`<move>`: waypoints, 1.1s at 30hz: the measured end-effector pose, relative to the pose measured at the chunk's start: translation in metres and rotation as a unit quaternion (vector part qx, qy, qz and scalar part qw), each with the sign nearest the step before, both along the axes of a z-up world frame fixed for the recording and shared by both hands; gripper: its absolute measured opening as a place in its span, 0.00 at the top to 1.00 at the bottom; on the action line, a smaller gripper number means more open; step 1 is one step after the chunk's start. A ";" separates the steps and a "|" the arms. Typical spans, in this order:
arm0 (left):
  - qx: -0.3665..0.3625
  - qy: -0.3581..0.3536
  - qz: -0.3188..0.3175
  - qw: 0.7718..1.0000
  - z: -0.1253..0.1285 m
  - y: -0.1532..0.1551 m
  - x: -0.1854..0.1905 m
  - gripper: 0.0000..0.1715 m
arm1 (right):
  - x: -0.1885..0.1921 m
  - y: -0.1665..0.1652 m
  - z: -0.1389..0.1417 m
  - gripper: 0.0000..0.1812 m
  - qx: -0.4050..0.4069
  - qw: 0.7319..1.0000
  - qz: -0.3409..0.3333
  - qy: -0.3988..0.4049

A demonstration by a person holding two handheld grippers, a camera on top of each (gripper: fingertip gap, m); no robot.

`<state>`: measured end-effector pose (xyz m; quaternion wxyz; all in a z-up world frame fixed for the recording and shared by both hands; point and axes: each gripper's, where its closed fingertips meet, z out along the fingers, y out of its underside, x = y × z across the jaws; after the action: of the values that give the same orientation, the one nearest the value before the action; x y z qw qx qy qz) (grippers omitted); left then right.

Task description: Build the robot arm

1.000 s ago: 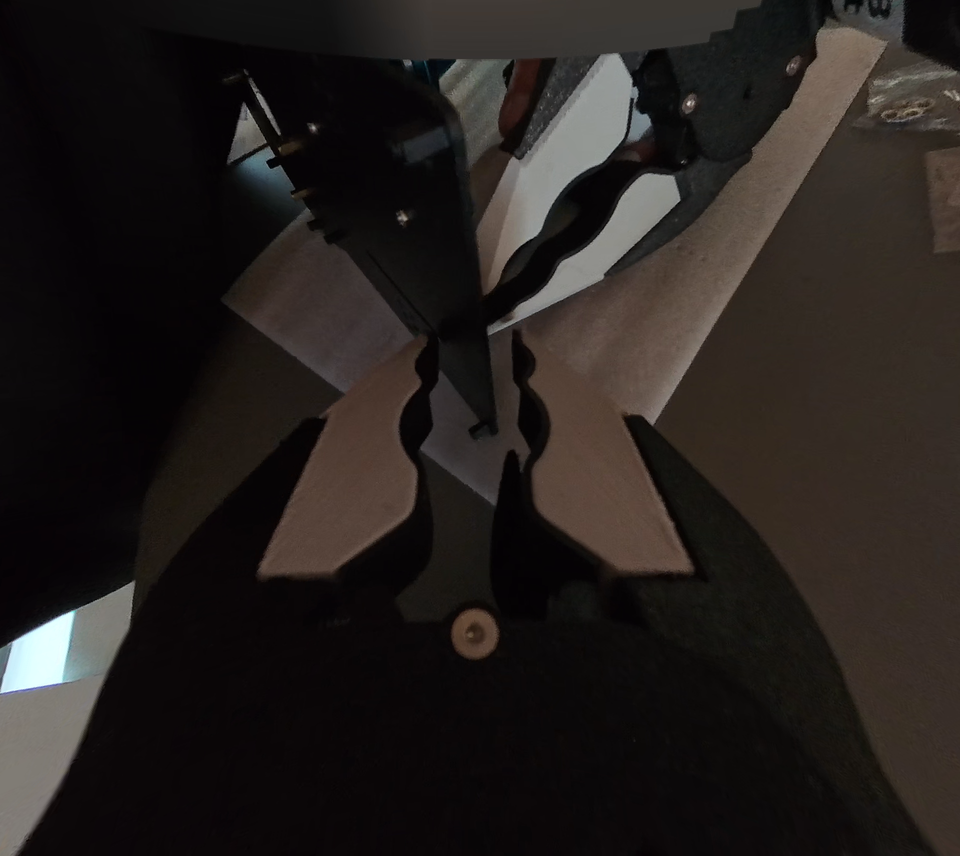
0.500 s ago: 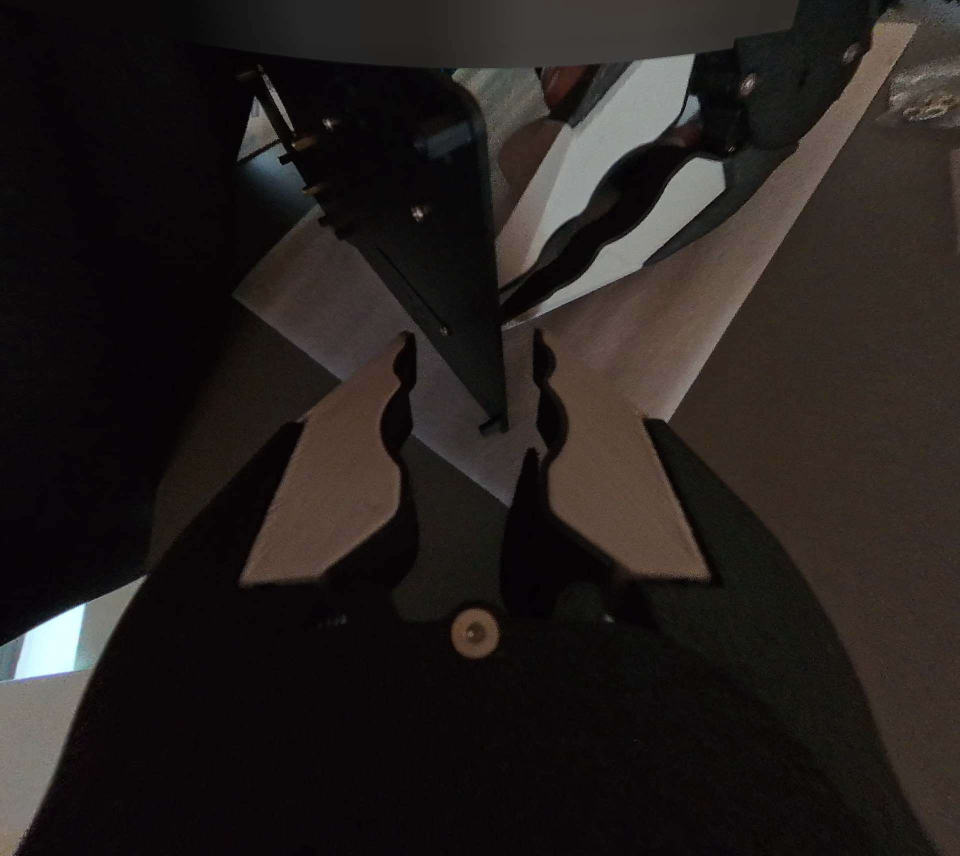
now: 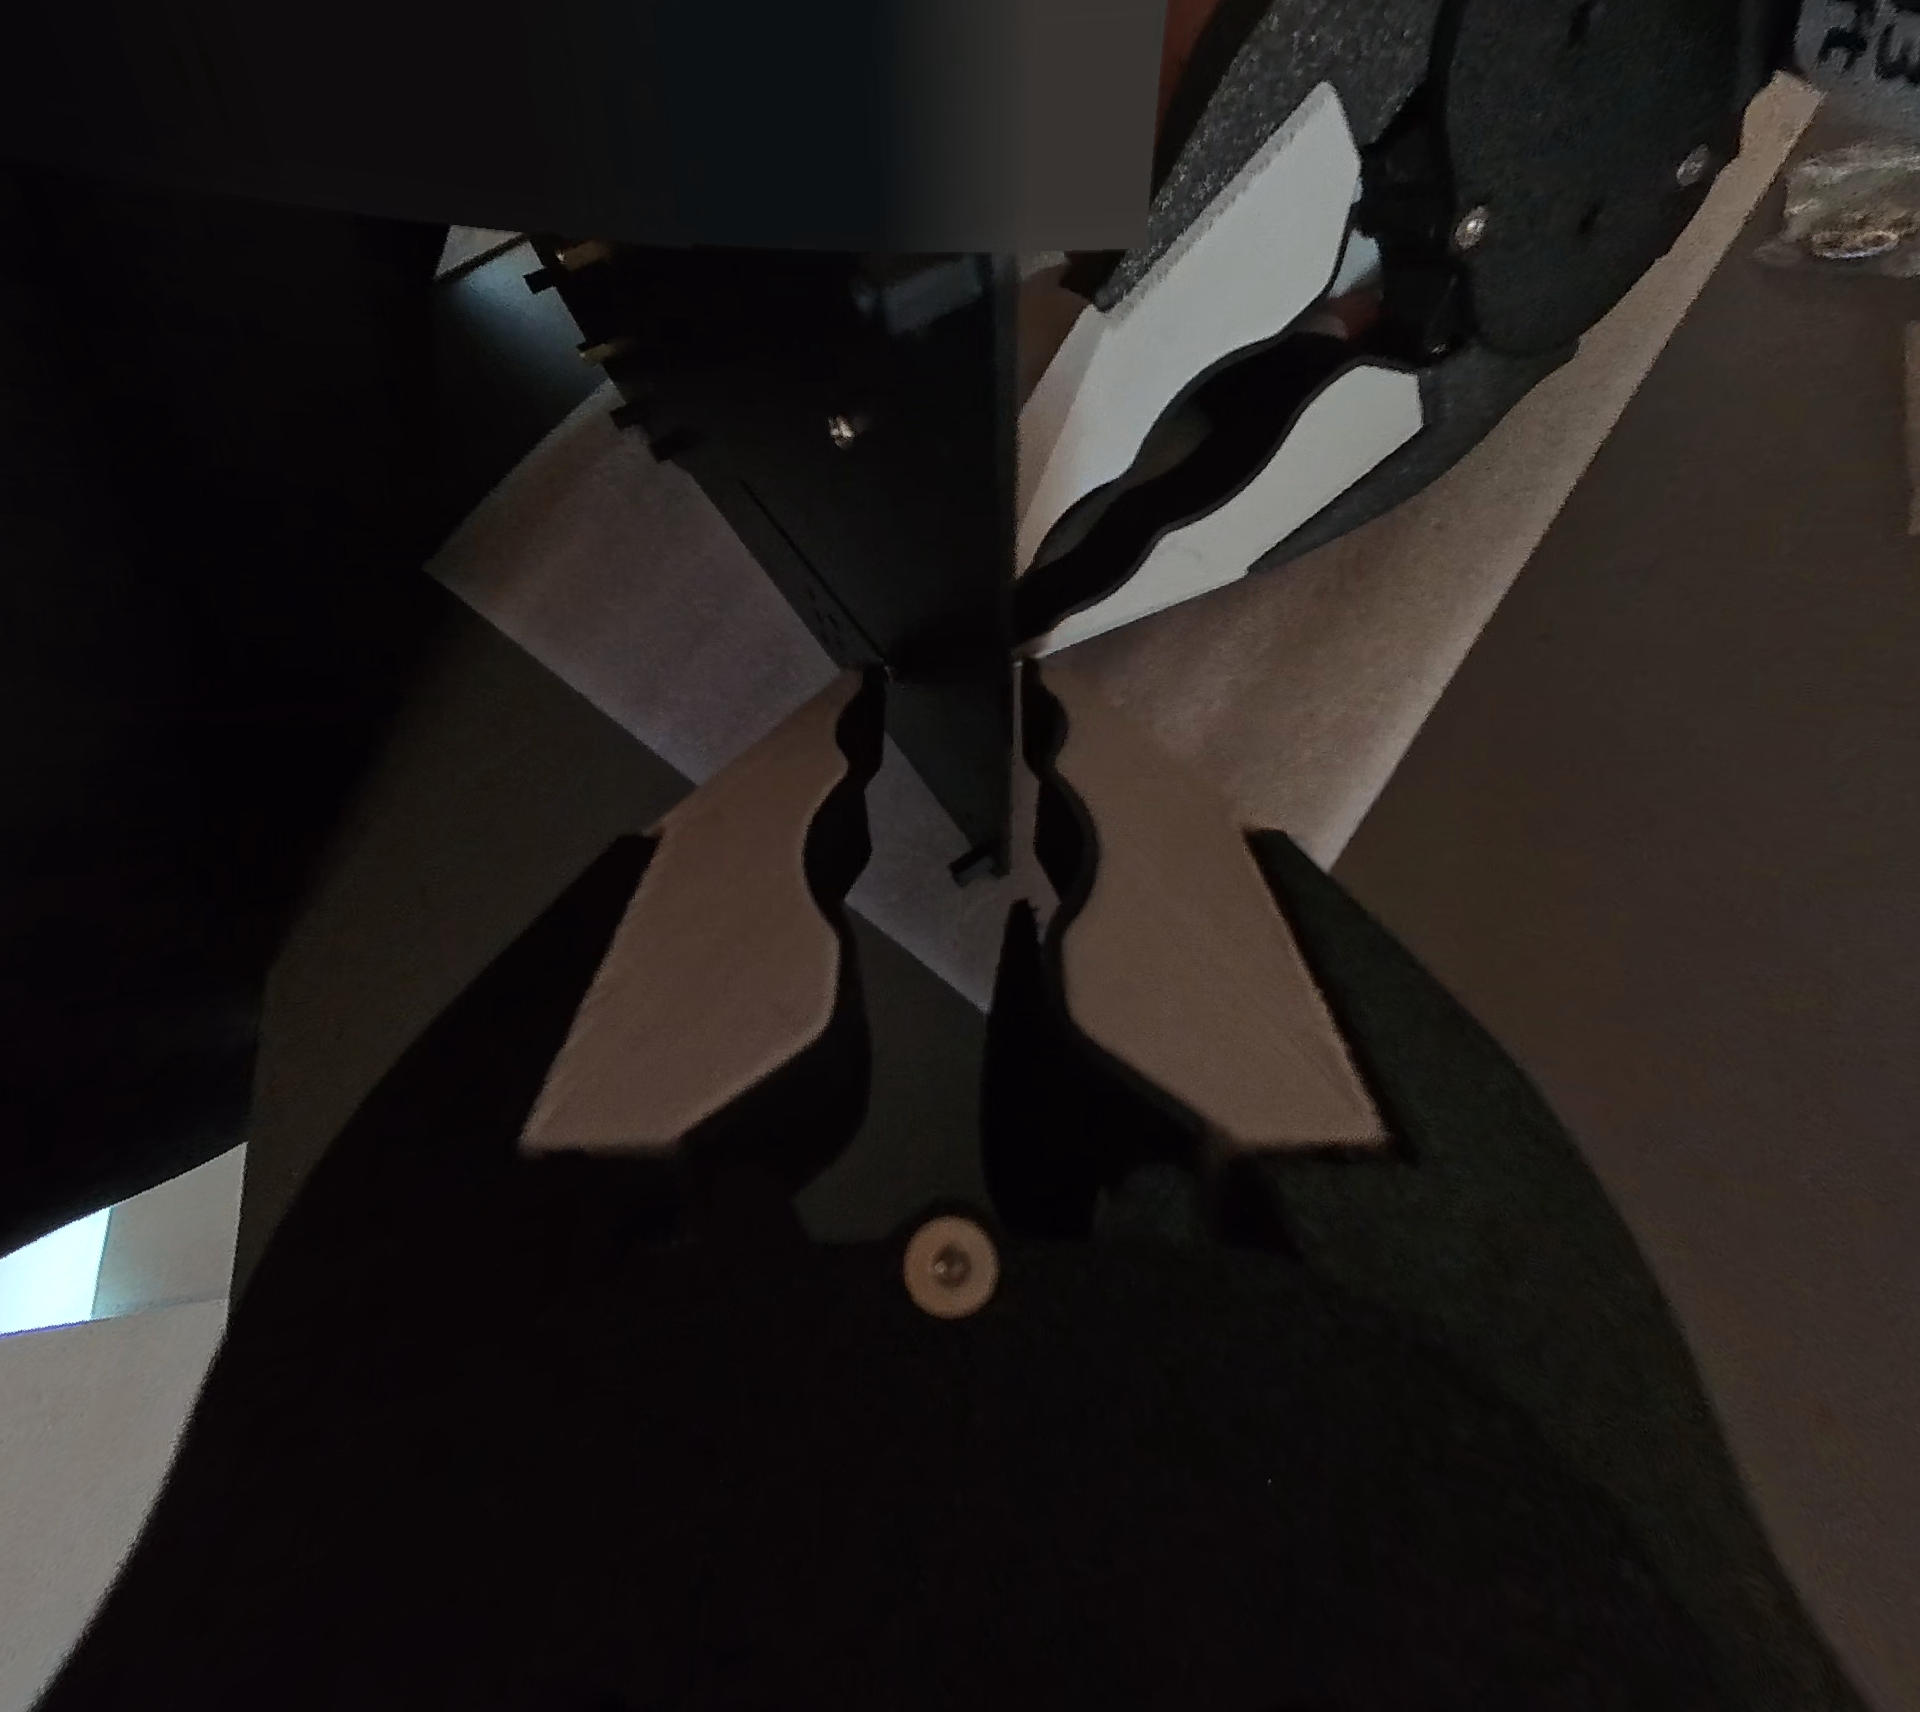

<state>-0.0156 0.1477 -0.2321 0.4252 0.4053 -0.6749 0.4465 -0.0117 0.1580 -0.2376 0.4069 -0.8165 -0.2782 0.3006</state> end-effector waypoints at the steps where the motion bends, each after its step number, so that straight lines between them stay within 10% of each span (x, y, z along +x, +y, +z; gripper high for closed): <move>1: 0.002 -0.001 0.001 1.000 0.000 0.000 0.000 0.96 | -0.001 -0.001 0.000 0.87 -0.001 1.000 0.005 0.003; 15: -0.020 0.042 0.014 0.999 0.003 0.000 0.005 0.96 | 0.001 -0.002 0.001 0.89 -0.012 1.000 0.006 0.017; 20: 0.015 -0.119 -0.022 0.993 0.002 0.000 0.003 0.97 | 0.001 -0.002 0.001 0.90 -0.020 0.999 0.008 0.027; 23: 0.078 -0.341 -0.091 0.932 -0.001 0.000 0.001 0.97 | 0.002 -0.003 0.001 0.90 -0.022 0.999 0.009 0.028; 29: 0.132 -0.654 -0.154 0.728 -0.004 0.002 0.004 0.97 | 0.002 -0.003 0.000 0.90 -0.023 0.999 0.010 0.028; 31: 0.140 -0.671 -0.165 0.709 -0.005 0.003 0.005 0.97 | 0.002 -0.002 0.000 0.90 -0.023 0.999 0.010 0.027; 33: 0.149 -0.625 -0.156 0.750 -0.005 0.007 0.005 0.97 | 0.002 -0.002 0.000 0.90 -0.023 0.999 0.009 0.026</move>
<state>-0.0102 0.1546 -0.2375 -0.0938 -0.0169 -0.9020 0.4210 -0.0096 0.1556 -0.2375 0.3925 -0.8149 -0.2682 0.3317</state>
